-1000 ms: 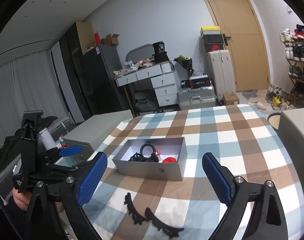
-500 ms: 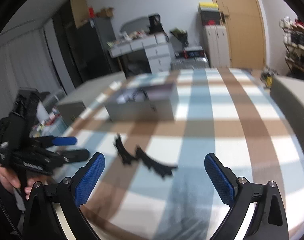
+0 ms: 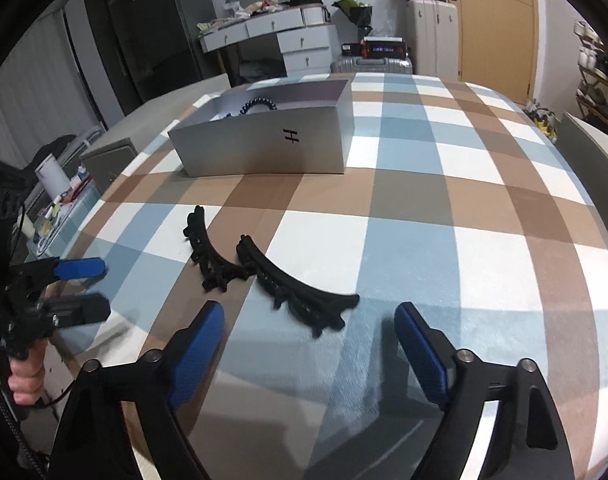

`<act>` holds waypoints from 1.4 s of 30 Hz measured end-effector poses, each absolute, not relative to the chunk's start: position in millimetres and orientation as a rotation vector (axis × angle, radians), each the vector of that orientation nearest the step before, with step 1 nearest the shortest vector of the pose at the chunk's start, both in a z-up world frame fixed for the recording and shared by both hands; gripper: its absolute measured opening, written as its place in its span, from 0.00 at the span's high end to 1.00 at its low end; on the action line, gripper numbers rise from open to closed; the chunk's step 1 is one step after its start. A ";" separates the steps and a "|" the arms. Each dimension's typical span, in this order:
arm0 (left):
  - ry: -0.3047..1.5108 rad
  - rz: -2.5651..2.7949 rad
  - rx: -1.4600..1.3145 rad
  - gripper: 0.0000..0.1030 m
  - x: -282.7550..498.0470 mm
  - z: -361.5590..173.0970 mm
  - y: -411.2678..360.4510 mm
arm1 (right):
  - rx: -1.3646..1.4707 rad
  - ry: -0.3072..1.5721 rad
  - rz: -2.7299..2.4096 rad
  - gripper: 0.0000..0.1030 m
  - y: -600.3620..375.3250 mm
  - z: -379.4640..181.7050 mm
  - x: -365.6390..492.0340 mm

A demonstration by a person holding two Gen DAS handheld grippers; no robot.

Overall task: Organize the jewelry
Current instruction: 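Grasp a black hair comb with the left gripper and lift it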

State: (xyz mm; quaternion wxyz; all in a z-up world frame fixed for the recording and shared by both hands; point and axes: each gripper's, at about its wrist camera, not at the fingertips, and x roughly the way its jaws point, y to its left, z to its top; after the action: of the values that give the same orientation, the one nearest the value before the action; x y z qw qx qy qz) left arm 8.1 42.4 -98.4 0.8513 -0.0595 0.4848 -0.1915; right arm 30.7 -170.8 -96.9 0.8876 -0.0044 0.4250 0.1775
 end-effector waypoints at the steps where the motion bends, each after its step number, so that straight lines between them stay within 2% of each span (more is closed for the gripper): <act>1: 1.015 -0.407 -0.120 0.02 7.8 -97.7 42.9 | -0.012 0.887 0.367 0.18 -169.6 -97.6 32.4; 7: 1.008 -0.373 -0.115 0.02 8.0 -98.6 49.9 | -0.099 0.882 0.300 0.28 -157.6 -100.6 37.3; 11: 1.011 -0.367 -0.137 0.02 10.4 -98.4 55.5 | -0.164 0.861 0.273 0.40 -151.8 -101.8 33.4; 12: 1.011 -0.363 -0.134 0.02 10.6 -98.2 56.2 | -0.163 0.854 0.286 0.46 -151.5 -101.4 31.3; 15: 1.008 -0.338 -0.129 0.02 11.9 -97.3 57.2 | -0.171 0.842 0.298 0.56 -150.4 -100.9 28.1; 31: 0.989 -0.266 -0.133 0.02 20.3 -85.3 57.8 | -0.029 0.773 0.329 0.56 -179.9 -92.8 13.7; 42: 1.068 -0.419 -0.003 0.02 45.6 -88.2 4.9 | 0.031 0.734 0.372 0.56 -199.8 -86.6 1.3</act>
State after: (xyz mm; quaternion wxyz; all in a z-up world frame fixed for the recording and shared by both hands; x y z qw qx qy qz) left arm 45.6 4.9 -88.2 0.8400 -0.0013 0.5052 -0.1980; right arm 1.3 -199.8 -86.6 0.9165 0.0150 0.3565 0.1808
